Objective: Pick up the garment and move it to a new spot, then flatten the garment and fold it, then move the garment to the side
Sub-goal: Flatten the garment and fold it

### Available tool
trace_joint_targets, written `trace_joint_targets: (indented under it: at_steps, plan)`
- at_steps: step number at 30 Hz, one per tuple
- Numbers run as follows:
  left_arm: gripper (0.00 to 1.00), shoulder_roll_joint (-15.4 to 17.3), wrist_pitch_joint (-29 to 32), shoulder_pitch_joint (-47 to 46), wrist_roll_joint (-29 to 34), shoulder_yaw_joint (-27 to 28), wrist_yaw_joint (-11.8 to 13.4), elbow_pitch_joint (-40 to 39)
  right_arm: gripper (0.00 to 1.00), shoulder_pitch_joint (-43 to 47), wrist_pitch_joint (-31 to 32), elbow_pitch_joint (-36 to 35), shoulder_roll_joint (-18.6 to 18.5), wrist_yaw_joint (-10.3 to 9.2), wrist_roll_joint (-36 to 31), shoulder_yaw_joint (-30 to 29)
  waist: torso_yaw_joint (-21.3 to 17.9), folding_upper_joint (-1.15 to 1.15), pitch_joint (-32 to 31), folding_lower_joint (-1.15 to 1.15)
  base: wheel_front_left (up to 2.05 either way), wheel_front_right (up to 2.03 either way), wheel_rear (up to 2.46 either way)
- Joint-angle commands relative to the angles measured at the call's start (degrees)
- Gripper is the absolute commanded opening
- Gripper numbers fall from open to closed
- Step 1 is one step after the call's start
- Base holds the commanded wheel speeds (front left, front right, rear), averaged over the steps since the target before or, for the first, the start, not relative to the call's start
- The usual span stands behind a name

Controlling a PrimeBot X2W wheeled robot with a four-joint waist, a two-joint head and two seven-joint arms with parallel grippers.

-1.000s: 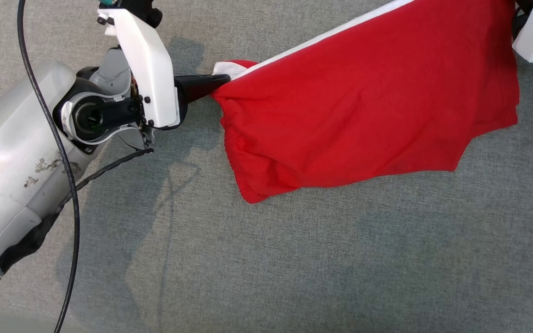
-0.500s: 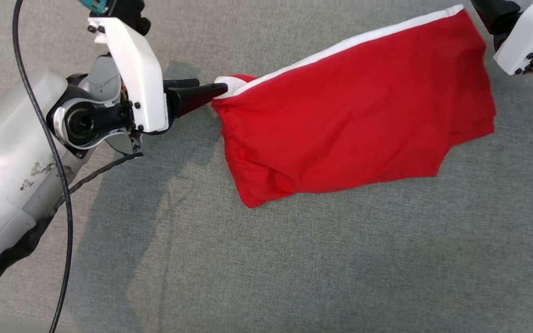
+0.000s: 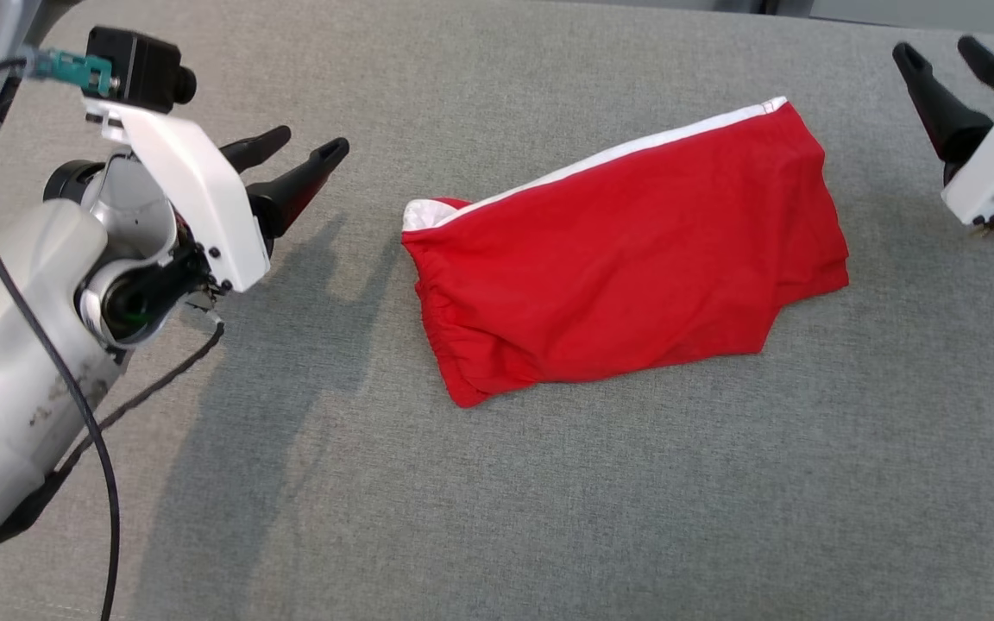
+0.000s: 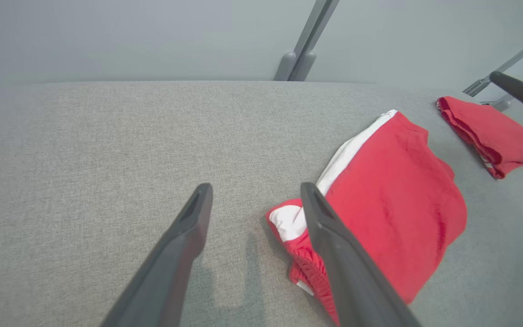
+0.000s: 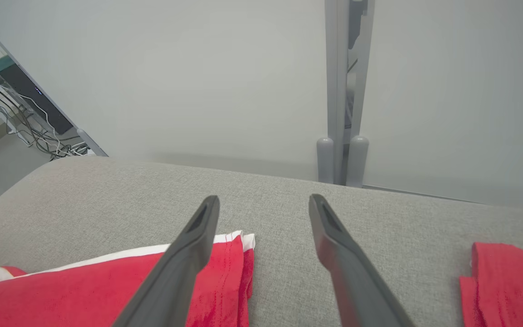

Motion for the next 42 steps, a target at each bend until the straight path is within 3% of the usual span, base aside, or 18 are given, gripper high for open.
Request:
trace_joint_targets:
  at_steps: [1, 10, 17, 23, 27, 33, 34, 35, 36, 42]
  plan:
    - [1.00, 1.1, -4.3, 1.6, 2.9, -0.2, 1.3, -1.3, 1.00, 2.3, 0.8, 1.6, 0.5, 0.03, 2.2, -0.4, 0.7, 0.00, -1.0, 0.00, 0.00, 0.00, 0.00]
    - [1.00, 4.4, -17.5, 9.3, 8.1, 0.7, 7.2, -12.6, 1.00, 7.3, 5.0, 5.1, 1.2, 0.04, 7.8, -1.3, 4.1, 0.00, -1.4, 0.00, 0.00, 0.00, 0.00]
    - [1.00, 5.8, -28.6, 18.1, 12.1, 1.9, 16.2, -23.2, 1.00, 9.5, 10.4, 10.0, 2.5, 0.04, 11.6, -2.1, 7.3, 0.00, -1.2, 0.00, 0.00, 0.00, 0.00]
    - [1.00, 5.6, -31.0, 26.3, 13.5, 5.8, 20.9, -29.6, 1.00, 11.2, 15.1, 11.7, 2.8, 0.04, 14.0, -2.9, 9.2, 0.00, -1.3, 0.00, 0.00, 0.00, 0.00]
    - [1.00, 5.0, -31.1, 30.5, 15.1, 8.1, 22.3, -31.9, 1.00, 12.9, 19.3, 13.9, 3.8, 0.02, 15.5, -2.9, 10.0, 0.00, -1.3, 0.00, 0.00, 0.00, 0.00]
    - [1.00, 3.6, -31.2, 33.2, 18.2, 10.0, 22.3, -32.1, 1.00, 14.1, 24.2, 13.4, 5.7, 0.02, 16.8, -3.0, 10.4, 0.00, -1.6, 0.00, 0.00, 0.00, 0.00]
    - [1.00, 3.3, -31.2, 33.4, 18.8, 10.6, 22.4, -32.1, 0.49, 14.2, 24.3, 13.2, 5.7, 0.02, 16.7, -3.1, 10.4, 0.00, -1.7, 0.00, 0.00, 0.00, 0.00]
    - [1.00, 3.0, -31.2, 33.7, 19.5, 11.0, 22.4, -32.0, 0.33, 14.0, 24.0, 12.8, 5.7, 0.02, 16.6, -3.2, 10.3, 0.00, -1.8, 0.00, 0.00, 0.00, 0.00]
    - [1.00, 2.8, -31.2, 34.1, 20.3, 11.2, 22.4, -31.8, 0.00, 13.9, 23.5, 12.3, 5.6, 0.03, 16.3, -3.3, 10.3, 0.00, -1.9, 0.00, 0.00, 0.00, 0.00]
    - [1.00, 1.5, -31.2, 35.4, 24.0, 14.1, 21.8, -30.8, 0.00, 13.5, 19.5, 10.5, 4.3, 0.03, 14.8, -4.0, 9.4, 0.00, -3.3, 0.00, 0.00, 0.00, 0.00]
